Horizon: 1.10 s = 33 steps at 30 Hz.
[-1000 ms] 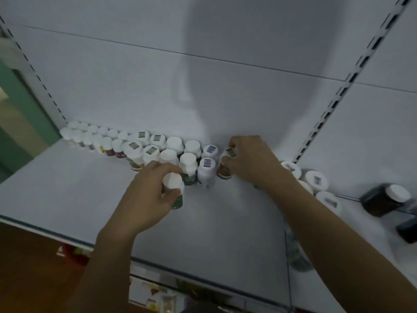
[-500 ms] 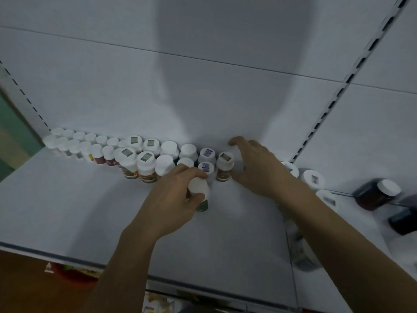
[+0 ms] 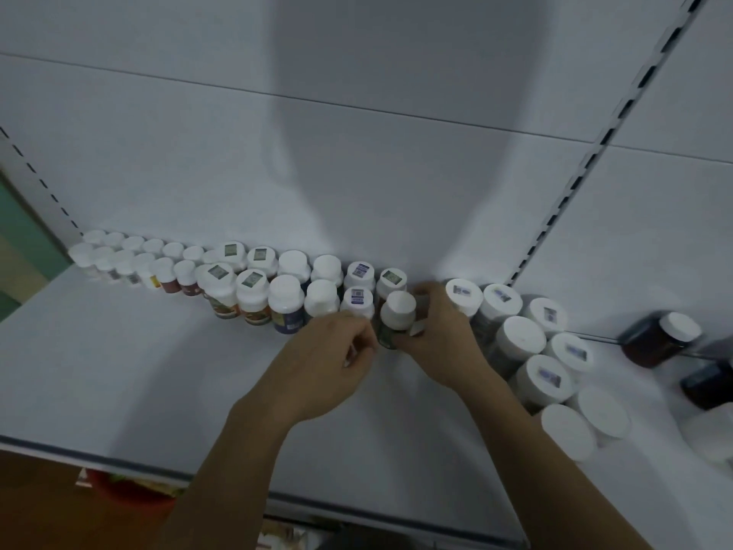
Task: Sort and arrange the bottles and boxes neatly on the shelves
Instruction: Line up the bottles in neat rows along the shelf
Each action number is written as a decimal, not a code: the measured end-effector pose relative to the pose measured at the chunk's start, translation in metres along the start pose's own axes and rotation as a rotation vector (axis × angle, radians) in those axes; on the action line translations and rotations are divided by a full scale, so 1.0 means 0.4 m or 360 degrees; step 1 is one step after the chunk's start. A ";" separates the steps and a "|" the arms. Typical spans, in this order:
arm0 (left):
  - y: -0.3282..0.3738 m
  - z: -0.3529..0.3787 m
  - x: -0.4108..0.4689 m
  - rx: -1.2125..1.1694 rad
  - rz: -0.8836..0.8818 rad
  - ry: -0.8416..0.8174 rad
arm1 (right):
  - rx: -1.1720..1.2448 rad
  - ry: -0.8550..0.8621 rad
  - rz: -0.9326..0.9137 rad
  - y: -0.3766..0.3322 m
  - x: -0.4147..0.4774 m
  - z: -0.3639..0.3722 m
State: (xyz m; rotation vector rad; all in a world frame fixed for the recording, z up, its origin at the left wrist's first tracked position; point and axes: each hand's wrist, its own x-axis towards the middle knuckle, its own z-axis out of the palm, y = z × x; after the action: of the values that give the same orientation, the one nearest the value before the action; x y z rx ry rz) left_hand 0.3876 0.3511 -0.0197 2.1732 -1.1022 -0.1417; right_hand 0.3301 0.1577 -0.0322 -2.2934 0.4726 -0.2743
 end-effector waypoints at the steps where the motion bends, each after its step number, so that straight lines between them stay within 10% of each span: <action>1: -0.017 0.006 -0.005 0.0096 -0.0038 -0.0081 | 0.0038 -0.0017 0.0006 -0.003 0.001 0.005; 18: -0.130 0.120 -0.050 0.0247 -0.0200 0.0416 | -0.0361 -0.0341 0.0067 -0.030 0.034 -0.035; 33: -0.062 0.070 -0.055 0.0400 -0.0324 0.0072 | -0.0620 -0.0329 -0.0254 -0.040 -0.008 -0.300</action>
State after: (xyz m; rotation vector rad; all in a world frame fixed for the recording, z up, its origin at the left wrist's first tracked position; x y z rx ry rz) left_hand 0.3797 0.3629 -0.0606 2.4995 -0.9119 -0.0455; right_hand 0.2912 0.0916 0.0614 -2.7095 0.2521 -0.0196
